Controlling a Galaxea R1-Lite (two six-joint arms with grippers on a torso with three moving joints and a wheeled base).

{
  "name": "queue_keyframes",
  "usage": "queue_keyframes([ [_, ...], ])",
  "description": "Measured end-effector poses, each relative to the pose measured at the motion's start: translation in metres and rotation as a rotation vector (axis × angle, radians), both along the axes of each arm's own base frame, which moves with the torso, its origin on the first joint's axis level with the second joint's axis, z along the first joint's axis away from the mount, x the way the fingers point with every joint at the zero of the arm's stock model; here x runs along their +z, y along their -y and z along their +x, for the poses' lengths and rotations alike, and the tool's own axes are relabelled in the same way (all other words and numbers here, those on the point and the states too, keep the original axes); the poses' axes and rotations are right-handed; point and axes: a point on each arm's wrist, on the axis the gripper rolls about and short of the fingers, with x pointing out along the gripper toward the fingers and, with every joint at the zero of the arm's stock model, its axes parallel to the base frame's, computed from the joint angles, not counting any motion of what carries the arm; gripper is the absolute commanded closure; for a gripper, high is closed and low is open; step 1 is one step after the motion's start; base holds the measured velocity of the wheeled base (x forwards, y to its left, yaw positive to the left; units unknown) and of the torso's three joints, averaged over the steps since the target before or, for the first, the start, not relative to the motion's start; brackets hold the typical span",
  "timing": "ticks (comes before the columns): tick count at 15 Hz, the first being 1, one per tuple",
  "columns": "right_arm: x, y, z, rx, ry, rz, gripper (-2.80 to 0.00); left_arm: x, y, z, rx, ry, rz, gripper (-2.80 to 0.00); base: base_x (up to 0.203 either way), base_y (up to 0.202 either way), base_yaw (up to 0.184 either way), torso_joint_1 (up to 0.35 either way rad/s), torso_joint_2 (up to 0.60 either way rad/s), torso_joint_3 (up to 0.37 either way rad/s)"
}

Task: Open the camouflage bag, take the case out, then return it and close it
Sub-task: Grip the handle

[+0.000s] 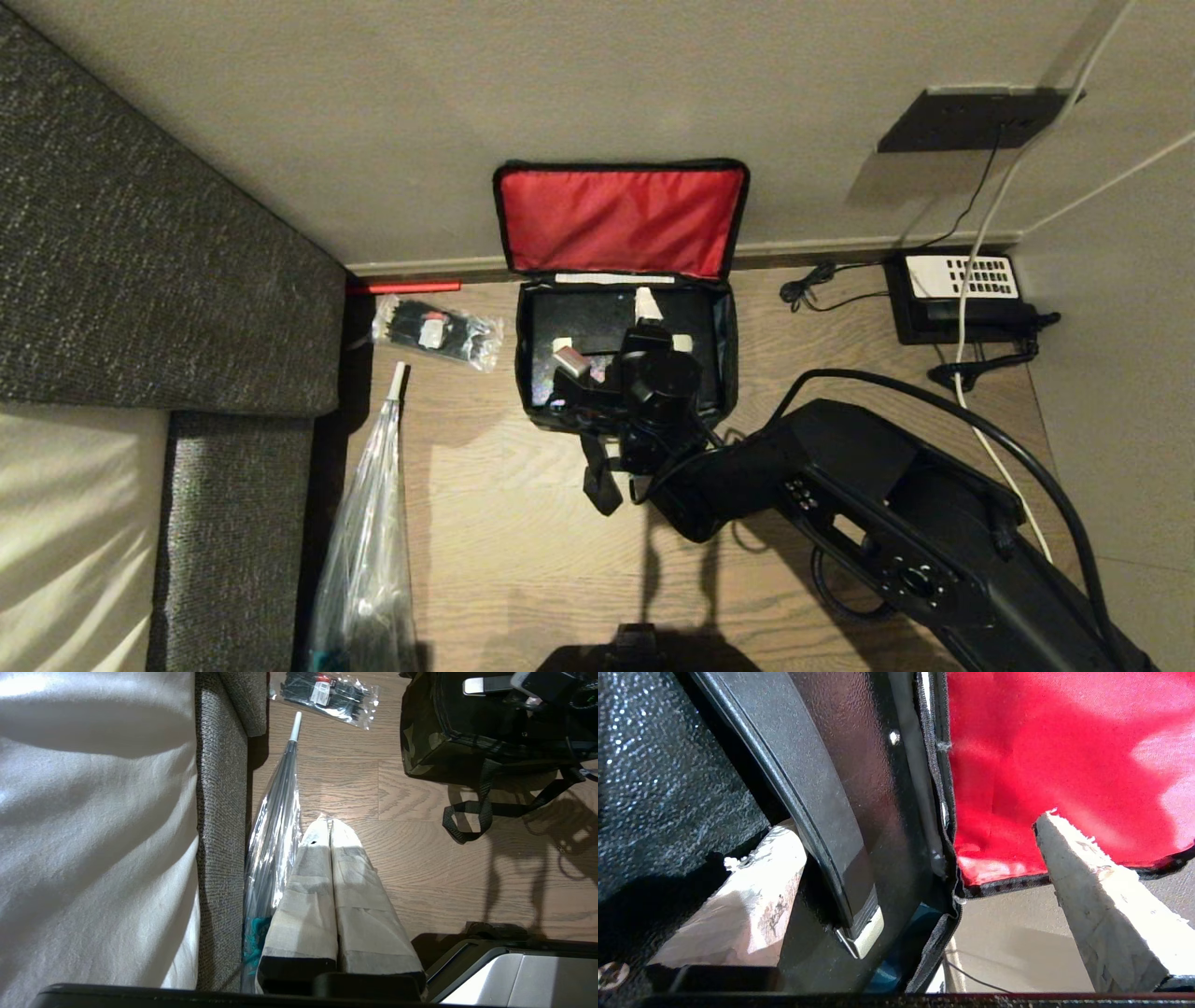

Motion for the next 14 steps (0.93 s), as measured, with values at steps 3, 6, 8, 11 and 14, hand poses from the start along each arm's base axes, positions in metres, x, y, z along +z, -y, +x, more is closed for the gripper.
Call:
queue_keyframes([
  [3, -0.003, 0.001, 0.004, 0.028, 0.015, -0.081, -2.80, 0.000, 0.000, 0.000, 0.000, 0.000, 0.000, 0.00, 0.000, 0.000, 0.000, 0.000, 0.00, 0.000],
  [6, -0.005, 0.000, 0.005, 0.025, 0.012, -0.127, -2.80, 0.000, 0.000, 0.000, 0.000, 0.000, 0.000, 0.00, 0.000, 0.000, 0.000, 0.000, 0.00, 0.000],
  [8, -0.008, -0.001, 0.005, 0.023, 0.007, -0.154, -2.80, 0.000, 0.000, 0.000, 0.000, 0.000, 0.000, 0.00, 0.000, 0.000, 0.000, 0.000, 0.00, 0.000],
  [11, -0.012, -0.002, 0.006, 0.012, -0.009, -0.205, -2.80, 0.000, 0.000, 0.000, 0.000, 0.000, 0.000, 0.00, 0.000, 0.000, 0.000, 0.000, 0.00, 0.000],
  [14, -0.013, -0.003, 0.009, 0.003, -0.015, -0.195, -2.80, 0.000, 0.000, 0.000, 0.000, 0.000, 0.000, 0.00, 0.000, 0.000, 0.000, 0.000, 0.00, 0.000],
])
